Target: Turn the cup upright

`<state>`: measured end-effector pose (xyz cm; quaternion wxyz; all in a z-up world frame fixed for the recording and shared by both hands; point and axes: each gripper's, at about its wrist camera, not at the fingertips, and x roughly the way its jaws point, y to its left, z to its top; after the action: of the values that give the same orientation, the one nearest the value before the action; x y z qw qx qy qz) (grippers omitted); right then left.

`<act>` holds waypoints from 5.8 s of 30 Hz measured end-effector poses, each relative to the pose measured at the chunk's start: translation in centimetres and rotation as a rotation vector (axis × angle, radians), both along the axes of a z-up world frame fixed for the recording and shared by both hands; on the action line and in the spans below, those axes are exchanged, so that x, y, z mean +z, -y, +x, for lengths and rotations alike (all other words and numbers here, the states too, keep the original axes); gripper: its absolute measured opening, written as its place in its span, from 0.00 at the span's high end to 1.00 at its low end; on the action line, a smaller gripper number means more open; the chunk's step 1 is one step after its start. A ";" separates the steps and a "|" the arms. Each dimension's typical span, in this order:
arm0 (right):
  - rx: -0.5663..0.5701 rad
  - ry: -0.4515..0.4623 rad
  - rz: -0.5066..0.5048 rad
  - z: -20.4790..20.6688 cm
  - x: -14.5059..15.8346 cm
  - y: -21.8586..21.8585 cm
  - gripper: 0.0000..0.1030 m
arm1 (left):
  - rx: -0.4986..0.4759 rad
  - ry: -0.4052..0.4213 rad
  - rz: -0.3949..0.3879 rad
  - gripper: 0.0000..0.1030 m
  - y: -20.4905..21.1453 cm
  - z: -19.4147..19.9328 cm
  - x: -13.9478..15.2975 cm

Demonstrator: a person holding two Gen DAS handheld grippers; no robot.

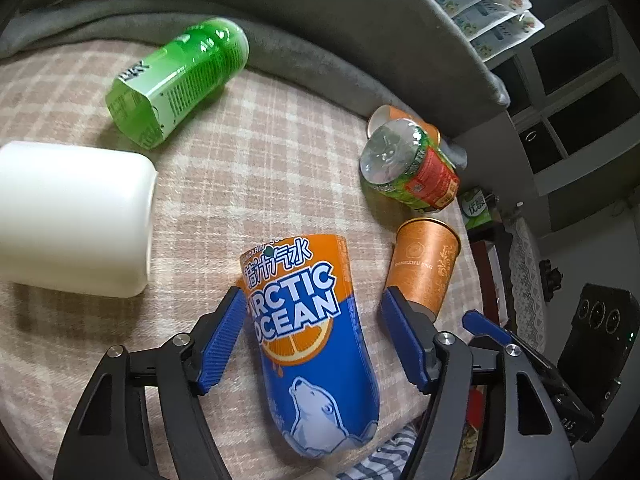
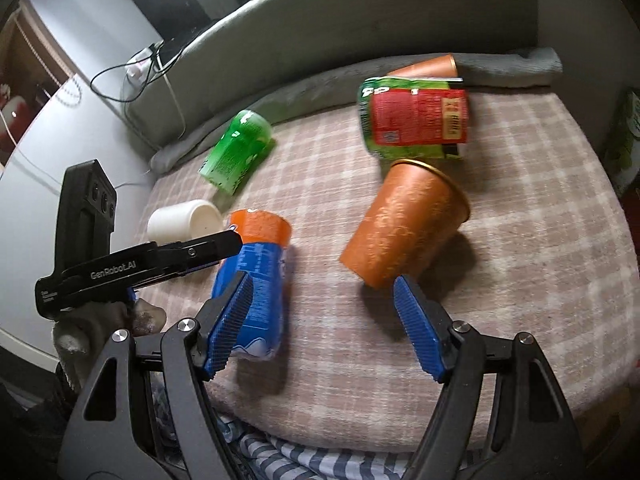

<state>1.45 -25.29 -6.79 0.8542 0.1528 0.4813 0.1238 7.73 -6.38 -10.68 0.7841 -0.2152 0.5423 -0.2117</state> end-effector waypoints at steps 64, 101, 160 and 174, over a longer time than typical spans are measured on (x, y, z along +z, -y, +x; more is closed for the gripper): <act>-0.081 0.034 0.009 -0.1 -0.2 2.0 0.26 | -0.028 0.517 0.350 0.42 4.3 -2.4 5.0; -0.125 0.076 -0.009 -0.8 0.6 3.1 0.26 | -0.104 0.514 0.379 0.40 6.1 -3.8 4.4; -0.172 0.391 -0.328 -2.4 4.6 0.1 0.09 | 0.186 0.673 0.421 0.21 -2.3 -7.0 9.1; -0.232 0.498 -0.385 -2.8 6.5 -0.5 0.00 | 0.283 0.808 0.468 0.15 -3.2 -8.2 11.2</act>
<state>-1.35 -24.78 -0.34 0.9671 0.0075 0.2519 -0.0342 -0.49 -3.21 0.56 0.9803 -0.0054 0.1930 -0.0417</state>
